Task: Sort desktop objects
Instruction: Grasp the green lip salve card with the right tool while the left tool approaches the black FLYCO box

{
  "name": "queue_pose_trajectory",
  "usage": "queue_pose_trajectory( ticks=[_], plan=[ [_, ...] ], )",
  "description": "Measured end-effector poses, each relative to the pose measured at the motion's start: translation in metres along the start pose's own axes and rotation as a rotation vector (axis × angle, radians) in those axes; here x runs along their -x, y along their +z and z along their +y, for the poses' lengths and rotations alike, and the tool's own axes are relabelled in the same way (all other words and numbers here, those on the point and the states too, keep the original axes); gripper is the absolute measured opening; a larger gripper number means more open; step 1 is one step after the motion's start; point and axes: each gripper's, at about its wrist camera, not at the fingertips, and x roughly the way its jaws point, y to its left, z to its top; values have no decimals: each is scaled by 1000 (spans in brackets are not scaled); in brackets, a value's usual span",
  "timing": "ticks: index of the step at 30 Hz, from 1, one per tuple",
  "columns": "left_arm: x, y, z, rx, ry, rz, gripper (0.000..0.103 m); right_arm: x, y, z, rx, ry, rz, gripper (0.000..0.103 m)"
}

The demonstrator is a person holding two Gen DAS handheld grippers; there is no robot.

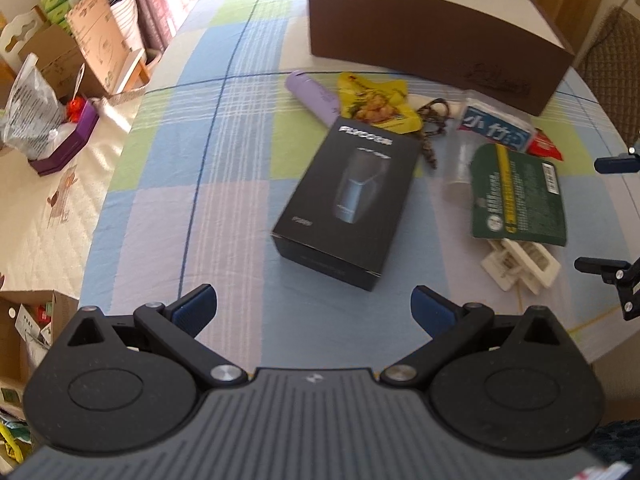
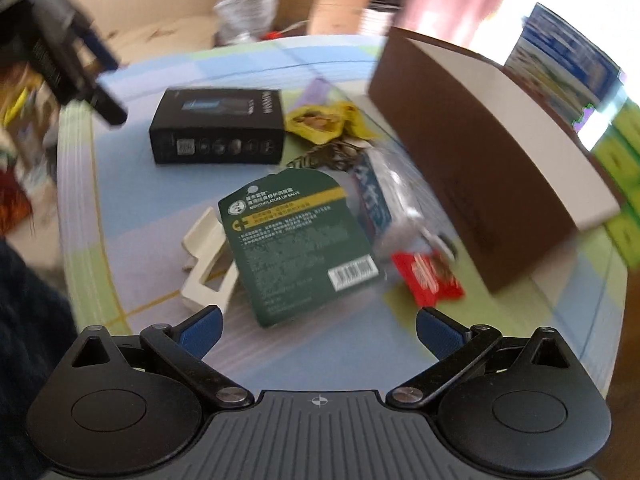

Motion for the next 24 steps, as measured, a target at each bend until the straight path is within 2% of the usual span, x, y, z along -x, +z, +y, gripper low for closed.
queue_pose_trajectory(
  ticks=[6,7,9,13,19,24],
  plan=[
    [-11,9,15,31,21,19,102,-27,11,-9,114,45,4,100],
    [-12,11,17,33,24,21,102,-30,13,-10,134,56,1,98],
    [-15,14,19,32,28,26,102,-36,19,-12,168,87,4,89],
    [-20,21,22,27,33,35,102,-47,29,-11,216,120,4,86],
    [-28,29,24,14,31,43,102,-63,45,-20,216,217,31,86],
    [-34,34,24,3,22,52,102,-77,51,-34,135,290,73,87]
  ],
)
